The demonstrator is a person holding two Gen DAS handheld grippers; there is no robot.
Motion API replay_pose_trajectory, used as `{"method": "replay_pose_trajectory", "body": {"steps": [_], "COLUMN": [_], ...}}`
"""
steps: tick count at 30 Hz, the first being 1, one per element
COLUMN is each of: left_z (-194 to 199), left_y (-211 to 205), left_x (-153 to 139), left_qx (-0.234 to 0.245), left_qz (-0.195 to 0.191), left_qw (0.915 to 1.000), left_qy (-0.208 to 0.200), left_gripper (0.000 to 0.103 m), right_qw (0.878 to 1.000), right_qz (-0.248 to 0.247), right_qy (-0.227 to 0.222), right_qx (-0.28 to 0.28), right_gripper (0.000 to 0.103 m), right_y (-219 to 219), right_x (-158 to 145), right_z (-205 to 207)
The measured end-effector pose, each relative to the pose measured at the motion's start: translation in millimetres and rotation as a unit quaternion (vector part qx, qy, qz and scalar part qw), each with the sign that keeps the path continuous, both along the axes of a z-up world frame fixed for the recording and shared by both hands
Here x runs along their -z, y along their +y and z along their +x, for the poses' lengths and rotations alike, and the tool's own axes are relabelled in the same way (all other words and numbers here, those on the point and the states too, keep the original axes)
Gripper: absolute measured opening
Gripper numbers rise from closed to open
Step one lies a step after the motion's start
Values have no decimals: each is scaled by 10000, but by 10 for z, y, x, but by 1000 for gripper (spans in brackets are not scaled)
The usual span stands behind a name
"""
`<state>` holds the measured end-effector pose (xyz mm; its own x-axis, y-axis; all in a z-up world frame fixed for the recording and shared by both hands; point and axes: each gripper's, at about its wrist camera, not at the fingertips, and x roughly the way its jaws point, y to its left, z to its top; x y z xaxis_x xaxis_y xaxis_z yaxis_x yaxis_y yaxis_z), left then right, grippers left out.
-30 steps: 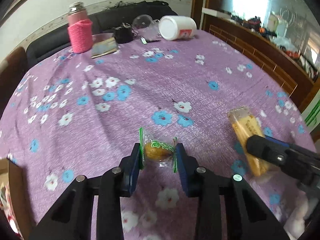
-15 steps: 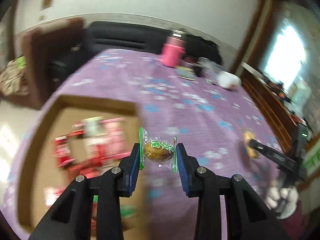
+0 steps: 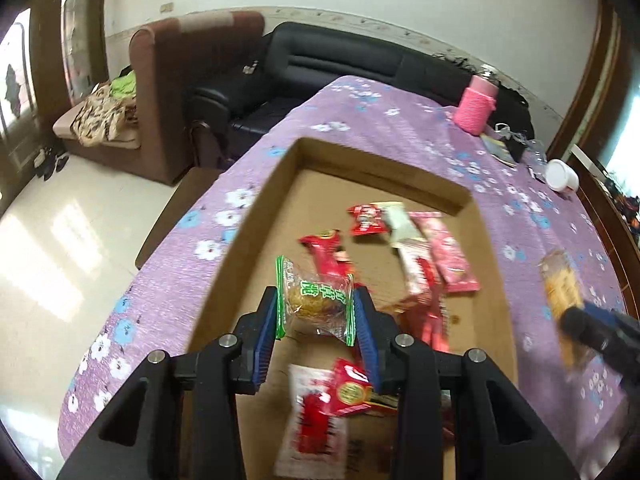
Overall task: Organize snacks
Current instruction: 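Carry both snacks into the box and open both tools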
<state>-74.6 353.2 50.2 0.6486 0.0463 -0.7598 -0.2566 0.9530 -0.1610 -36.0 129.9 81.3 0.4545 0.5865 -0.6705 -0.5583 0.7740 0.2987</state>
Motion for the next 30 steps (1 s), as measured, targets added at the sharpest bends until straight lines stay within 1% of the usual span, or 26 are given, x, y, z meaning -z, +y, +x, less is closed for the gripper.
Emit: {"method": "replay_pose_trajectory", "body": {"steps": [1,3,5,6,7,9,10,14,18,21,24,26,27,28,29,30], "left_z": [17,32,33,19,3,-31,-63,-179,-322,-484,-674,-838,-919,-992,-1091,-1181], "left_y": [46,104,153,167,182,201,202,172,84,-34,-195,-336,-408,-468,-537,-595], "left_x": [27,58,61,53,38,2,-25,-139,-289,-441,-621,-753,-818,-874,-936,-986], "left_qx": [-35,-66,-50,-53,-56,-60,-60,-52,-71,-138,-315,-535,-647,-748,-878,-970], "left_qz": [-9,-75,-180,-240,-297,-374,-391,-480,-432,-217,286,720,917,1070,1230,1341], "left_qw": [10000,9999,9998,9997,9995,9991,9989,9978,9966,9946,9896,9812,9756,9701,9626,9557], "left_qy": [36,49,1,-49,-107,-206,-264,-450,-703,-1005,-1372,-1709,-1887,-2048,-2248,-2435], "left_gripper": [37,38,45,50,58,68,71,75,76,77,83,87,92,98,101,103], "right_qw": [9999,9997,9992,9989,9985,9982,9981,9982,9987,9984,9977,9965,9960,9955,9952,9950], "right_qz": [-89,-181,-332,-406,-481,-558,-594,-581,-447,-330,-231,-186,-164,-116,-69,-14], "right_qy": [29,92,121,129,157,163,113,113,-115,-298,-454,-595,-646,-685,-686,-668], "right_qx": [-76,-147,-185,-191,-196,-161,-89,27,203,347,451,548,591,652,696,736], "right_gripper": [33,33,33,33,33,34,34,36,36,40,41,41,42,46,51,52], "right_y": [143,296,461,517,571,623,631,580,418,261,102,-10,-58,-125,-176,-230], "right_x": [47,119,202,240,285,321,333,319,154,30,-63,-108,-119,-125,-122,-111], "right_z": [23,50,89,114,156,185,197,237,162,56,-97,-219,-269,-337,-379,-427]}}
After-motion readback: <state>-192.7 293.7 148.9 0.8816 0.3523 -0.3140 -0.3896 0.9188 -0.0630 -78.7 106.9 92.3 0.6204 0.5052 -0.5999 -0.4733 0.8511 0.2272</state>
